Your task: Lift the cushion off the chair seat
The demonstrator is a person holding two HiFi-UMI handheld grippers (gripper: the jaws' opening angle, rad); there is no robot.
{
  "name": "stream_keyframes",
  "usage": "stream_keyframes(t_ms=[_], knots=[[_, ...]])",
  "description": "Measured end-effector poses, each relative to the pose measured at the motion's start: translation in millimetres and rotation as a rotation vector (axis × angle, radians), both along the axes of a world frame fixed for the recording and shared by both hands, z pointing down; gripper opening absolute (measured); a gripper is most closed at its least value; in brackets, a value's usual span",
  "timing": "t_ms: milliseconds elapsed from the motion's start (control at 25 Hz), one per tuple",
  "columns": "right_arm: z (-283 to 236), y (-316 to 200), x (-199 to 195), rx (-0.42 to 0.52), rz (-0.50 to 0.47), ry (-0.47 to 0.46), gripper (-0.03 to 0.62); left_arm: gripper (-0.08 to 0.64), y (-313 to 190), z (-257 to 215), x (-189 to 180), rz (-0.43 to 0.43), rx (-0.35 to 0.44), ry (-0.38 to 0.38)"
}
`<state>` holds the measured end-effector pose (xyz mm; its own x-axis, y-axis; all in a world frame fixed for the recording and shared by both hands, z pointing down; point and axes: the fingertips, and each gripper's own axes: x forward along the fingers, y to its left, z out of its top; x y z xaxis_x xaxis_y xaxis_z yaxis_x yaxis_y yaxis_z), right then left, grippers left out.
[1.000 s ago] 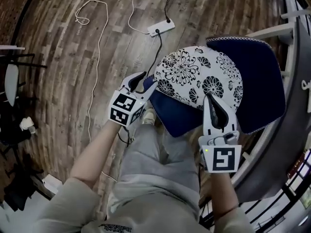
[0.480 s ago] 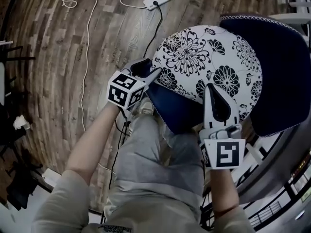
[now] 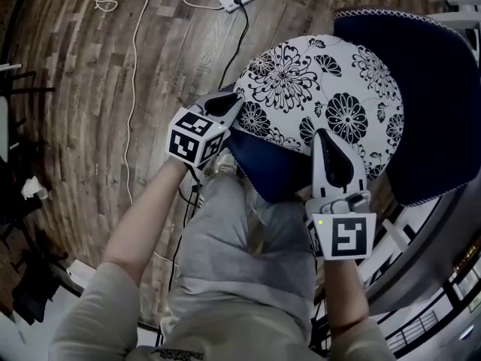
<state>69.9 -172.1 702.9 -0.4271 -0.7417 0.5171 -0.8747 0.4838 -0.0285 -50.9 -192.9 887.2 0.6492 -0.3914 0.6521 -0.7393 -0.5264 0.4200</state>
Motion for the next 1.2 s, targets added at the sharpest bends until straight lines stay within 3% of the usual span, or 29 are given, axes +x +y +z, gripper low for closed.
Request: stream_keyframes(t_ms=[120, 200, 320, 440, 520, 560, 640, 960, 1200], knots=[[2.2, 7.0, 5.7, -0.01, -0.005, 0.003, 0.003, 0.16, 1.9, 5.5, -7.2, -0.07, -0.015, -0.025], [6.0, 8.0, 6.9, -0.024, -0.008, 0.0, 0.003, 0.202, 4.6, 14.6, -9.6, -0.093, -0.066, -0.012], [11.4, 7.9, 7.2, -0.043, -0.001, -0.01, 0.003, 0.212, 12.1, 31.7, -4.7, -0.093, -0.204, 0.065], [16.5, 8.7, 8.3, -0.057, 0.012, -0.022, 0.003, 0.212, 23.0, 41.6, 9.8, -0.039, -0.331, 0.154], [20.6, 9.5, 9.8, -0.067, 0.024, -0.031, 0.003, 0.209, 28.2, 46.9, 16.3, -0.016, -0.38, 0.186], [22.5, 9.8, 10.5, -0.072, 0.031, -0.036, 0.003, 0.174, 28.5, 48.6, 16.9, -0.02, -0.389, 0.195], [25.5, 10.3, 11.9, -0.082, 0.044, -0.045, 0.003, 0.036, 25.3, 46.6, 15.1, -0.041, -0.378, 0.209], [14.4, 15.8, 16.6, -0.116, 0.096, -0.087, 0.003, 0.011, 20.5, -16.3, 4.1, -0.001, -0.203, 0.159], [-53.0, 11.9, 20.3, -0.073, 0.113, -0.121, 0.003, 0.009, 0.4, -134.5, -4.4, 0.008, -0.004, 0.132]])
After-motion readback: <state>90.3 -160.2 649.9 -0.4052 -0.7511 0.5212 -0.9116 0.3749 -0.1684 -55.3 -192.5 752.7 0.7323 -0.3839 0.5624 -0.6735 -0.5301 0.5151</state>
